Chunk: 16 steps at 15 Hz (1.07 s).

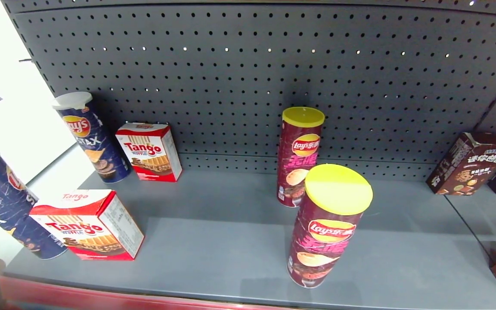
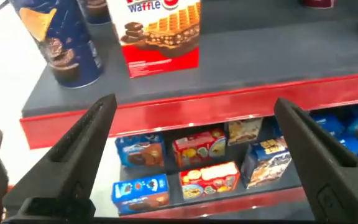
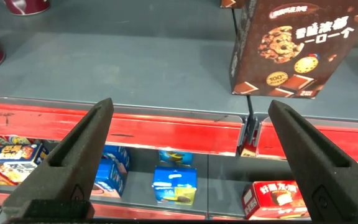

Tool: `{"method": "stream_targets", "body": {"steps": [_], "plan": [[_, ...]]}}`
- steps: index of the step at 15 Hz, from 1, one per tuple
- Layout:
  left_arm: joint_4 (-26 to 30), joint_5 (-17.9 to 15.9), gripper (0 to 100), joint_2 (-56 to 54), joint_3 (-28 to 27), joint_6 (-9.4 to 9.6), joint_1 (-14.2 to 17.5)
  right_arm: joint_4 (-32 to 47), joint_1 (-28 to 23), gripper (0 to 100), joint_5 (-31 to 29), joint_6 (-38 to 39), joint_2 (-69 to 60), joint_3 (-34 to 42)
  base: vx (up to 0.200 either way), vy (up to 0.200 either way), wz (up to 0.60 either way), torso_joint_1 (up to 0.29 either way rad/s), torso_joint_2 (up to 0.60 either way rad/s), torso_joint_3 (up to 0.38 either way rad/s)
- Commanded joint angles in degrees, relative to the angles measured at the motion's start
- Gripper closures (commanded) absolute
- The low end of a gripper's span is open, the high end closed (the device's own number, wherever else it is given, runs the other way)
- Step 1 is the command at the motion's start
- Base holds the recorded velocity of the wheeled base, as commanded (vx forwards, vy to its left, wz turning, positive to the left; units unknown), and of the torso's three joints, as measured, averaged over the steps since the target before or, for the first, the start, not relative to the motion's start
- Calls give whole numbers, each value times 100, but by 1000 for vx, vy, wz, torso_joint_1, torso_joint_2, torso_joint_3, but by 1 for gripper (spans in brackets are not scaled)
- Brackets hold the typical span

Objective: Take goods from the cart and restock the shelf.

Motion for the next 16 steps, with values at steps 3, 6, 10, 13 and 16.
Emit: {"method": "stream_targets", "body": {"steps": [3, 6, 10, 13, 16], "plan": [[7, 245, 0, -35, 5, 96, 4, 0, 6, 0, 2, -1, 9, 5, 0, 0, 0, 0, 0, 0], [315, 1792, 0, -35, 5, -256, 4, 0, 6, 0, 2, -1, 9, 5, 0, 0, 0, 0, 0, 0], [324, 1221, 0, -35, 5, -150, -31, 0, 6, 0, 2, -1, 9, 5, 0, 0, 0, 0, 0, 0], [324, 1212, 0, -35, 5, -168, -22, 0, 6, 0, 11, -9, 9, 5, 0, 0, 0, 0, 0, 0], [332, 1212, 0, -35, 5, -168, -31, -132, 24, 0, 46, -45, 1582, -1595, 0, 0, 0, 0, 0, 0]]}}
